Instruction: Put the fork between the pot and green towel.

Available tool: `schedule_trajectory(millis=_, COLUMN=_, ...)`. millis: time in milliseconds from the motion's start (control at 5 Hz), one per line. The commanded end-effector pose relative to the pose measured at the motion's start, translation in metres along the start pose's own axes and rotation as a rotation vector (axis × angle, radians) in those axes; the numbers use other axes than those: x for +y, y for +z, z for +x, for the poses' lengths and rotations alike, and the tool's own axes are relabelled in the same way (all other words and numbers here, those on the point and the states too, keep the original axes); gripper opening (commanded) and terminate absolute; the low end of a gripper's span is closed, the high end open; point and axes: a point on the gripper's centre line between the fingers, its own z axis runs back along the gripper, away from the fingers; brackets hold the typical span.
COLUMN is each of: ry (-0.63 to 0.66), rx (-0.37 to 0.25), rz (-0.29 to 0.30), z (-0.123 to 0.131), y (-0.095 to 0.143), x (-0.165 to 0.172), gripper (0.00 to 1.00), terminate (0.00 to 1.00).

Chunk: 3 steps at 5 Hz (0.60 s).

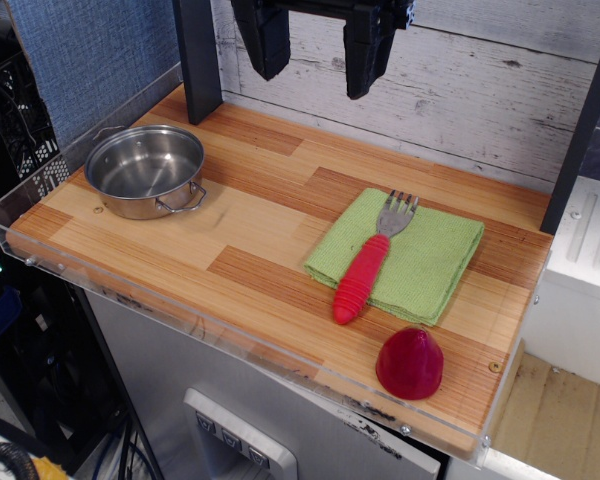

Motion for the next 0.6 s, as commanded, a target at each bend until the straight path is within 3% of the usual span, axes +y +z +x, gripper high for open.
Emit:
schedule_trajectory(millis=0, ry=0.0, rx=0.0, rz=0.0, z=0.0, y=0.0, x=0.0, gripper=1.0, terminate=0.0)
schedule_trajectory(millis=400, ry=0.025, rx=0.017, rz=0.016, z=-0.013, y=-0.027, x=-0.019, gripper=1.0, terminate=0.0)
